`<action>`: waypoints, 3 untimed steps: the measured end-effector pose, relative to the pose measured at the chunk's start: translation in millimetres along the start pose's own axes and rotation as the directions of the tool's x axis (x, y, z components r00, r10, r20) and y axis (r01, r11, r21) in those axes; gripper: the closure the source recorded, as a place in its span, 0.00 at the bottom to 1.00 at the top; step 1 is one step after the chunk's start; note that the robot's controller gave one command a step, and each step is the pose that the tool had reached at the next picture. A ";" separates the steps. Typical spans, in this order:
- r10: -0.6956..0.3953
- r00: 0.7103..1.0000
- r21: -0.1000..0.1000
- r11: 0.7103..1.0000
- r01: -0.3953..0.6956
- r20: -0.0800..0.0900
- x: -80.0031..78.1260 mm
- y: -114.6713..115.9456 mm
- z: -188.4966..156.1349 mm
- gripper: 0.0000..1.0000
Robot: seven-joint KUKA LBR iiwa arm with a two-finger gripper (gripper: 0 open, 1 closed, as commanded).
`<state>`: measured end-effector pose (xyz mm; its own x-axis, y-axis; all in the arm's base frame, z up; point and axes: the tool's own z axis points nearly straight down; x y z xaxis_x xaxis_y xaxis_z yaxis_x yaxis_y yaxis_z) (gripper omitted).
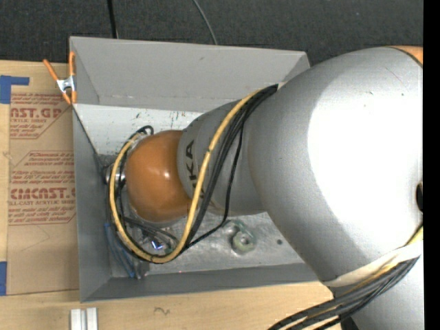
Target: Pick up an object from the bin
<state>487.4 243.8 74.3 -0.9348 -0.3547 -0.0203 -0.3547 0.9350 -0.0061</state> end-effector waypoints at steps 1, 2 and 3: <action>-0.004 1.000 -0.007 1.000 0.004 -0.016 5.0 4.8 3.3 1.00; 0.002 1.000 -0.007 1.000 -0.002 -0.010 1.5 0.6 -131.6 1.00; 0.224 0.974 -0.002 0.975 -0.224 -0.023 -15.6 -6.1 -69.2 1.00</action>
Offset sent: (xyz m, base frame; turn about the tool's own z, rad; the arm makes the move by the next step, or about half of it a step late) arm 0.0000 0.0000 0.0000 0.0000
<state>502.7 243.5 143.8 -0.9907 -0.1360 0.0022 -0.1360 0.9907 0.0001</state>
